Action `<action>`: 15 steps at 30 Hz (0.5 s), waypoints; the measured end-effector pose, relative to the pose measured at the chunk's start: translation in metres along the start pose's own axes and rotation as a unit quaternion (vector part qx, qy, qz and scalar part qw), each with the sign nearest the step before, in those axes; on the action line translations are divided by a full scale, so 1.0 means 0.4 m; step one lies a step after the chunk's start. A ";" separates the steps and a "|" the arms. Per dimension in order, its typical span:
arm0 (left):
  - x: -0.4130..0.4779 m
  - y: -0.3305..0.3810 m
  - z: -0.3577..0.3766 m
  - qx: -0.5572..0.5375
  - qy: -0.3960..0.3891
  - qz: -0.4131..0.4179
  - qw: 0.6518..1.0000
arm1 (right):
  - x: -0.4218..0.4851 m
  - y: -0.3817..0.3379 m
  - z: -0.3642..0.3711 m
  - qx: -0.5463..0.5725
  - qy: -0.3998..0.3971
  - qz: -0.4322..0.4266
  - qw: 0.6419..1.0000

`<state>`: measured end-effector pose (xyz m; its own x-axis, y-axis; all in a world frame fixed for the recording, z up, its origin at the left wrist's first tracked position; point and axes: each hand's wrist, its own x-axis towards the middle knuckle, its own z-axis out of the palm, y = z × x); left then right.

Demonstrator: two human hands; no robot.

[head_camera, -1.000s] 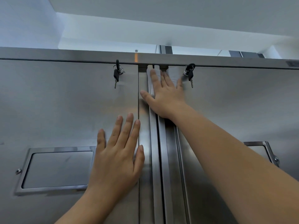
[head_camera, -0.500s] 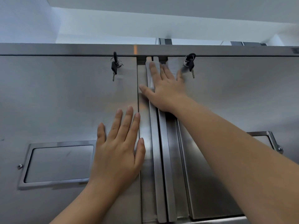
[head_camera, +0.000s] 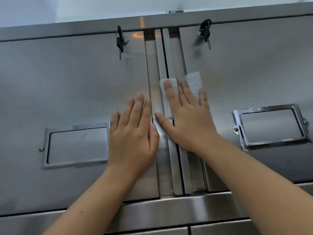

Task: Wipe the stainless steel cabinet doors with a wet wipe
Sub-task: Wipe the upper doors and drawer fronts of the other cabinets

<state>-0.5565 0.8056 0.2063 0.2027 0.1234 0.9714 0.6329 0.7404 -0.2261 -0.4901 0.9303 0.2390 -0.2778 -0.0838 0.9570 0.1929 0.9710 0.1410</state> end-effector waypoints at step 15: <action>-0.188 0.030 -0.013 0.002 -0.057 0.011 0.998 | -0.234 -0.048 0.043 0.029 -0.029 0.022 0.999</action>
<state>-0.5603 0.8019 0.1300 0.1300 0.2145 0.9680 0.6263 0.7391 -0.2479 -0.4840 0.9235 0.1425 -0.3243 -0.0287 0.9455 0.1524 0.9849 0.0822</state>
